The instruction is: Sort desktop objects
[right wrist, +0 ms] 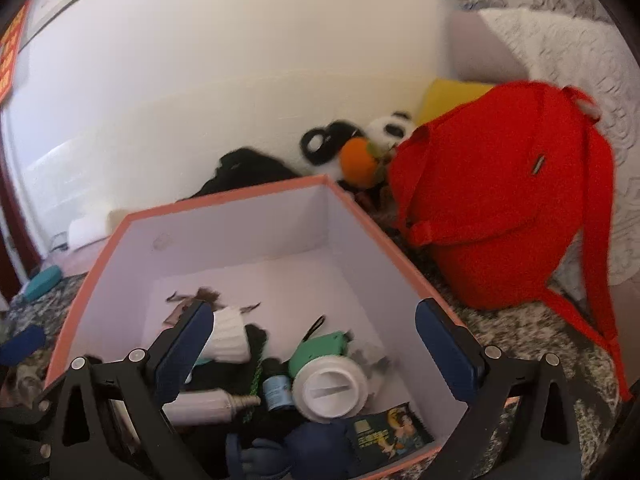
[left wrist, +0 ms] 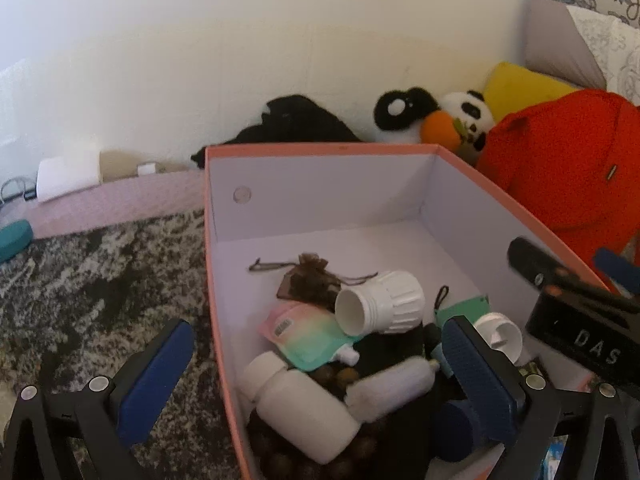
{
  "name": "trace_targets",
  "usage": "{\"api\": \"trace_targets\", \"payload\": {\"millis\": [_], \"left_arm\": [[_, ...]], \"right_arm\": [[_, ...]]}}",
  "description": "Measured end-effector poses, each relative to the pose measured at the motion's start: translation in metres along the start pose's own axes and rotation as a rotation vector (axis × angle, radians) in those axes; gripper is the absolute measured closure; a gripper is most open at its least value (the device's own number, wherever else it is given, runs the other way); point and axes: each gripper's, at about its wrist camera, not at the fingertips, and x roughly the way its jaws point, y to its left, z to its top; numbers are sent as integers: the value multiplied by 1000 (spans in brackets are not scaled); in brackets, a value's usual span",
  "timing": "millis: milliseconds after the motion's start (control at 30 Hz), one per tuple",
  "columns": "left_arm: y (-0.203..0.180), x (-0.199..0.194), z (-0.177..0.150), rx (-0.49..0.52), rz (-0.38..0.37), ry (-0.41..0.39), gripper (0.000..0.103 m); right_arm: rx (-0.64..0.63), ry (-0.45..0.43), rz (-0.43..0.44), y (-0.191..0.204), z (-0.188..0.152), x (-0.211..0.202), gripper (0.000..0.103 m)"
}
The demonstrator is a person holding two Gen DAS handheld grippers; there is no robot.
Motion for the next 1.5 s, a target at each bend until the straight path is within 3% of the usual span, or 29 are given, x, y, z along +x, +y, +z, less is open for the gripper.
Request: {"api": "trace_targets", "payload": {"millis": [100, 267, 467, 700, 933, 1033, 1200, 1367, 1500], "left_arm": [[9, -2, -4, -15, 33, -9, 1], [29, -17, -9, -36, 195, -58, 1], [55, -50, -13, -46, 267, -34, 1], [102, -107, -31, -64, 469, -158, 1], [158, -129, -74, -142, 498, -169, 1], [175, -131, -88, -183, 484, -161, 1], [183, -131, -95, -197, 550, -168, 1], [199, -136, -94, -367, 452, -158, 1], [203, -135, -99, -416, 426, -147, 1]], "right_arm": [[-16, -25, 23, 5, 0, -5, 0], [-2, -39, 58, 14, 4, -13, 0], [-9, -6, 144, 42, 12, -32, 0], [-54, 37, 265, 100, 6, -62, 0], [-18, 39, 361, 149, -13, -80, 0], [-77, 74, 373, 169, -25, -81, 0], [-181, 96, 306, 194, -35, -96, 0], [-189, 71, 316, 194, -33, -118, 0], [-192, 75, 318, 190, -33, -122, 0]]}}
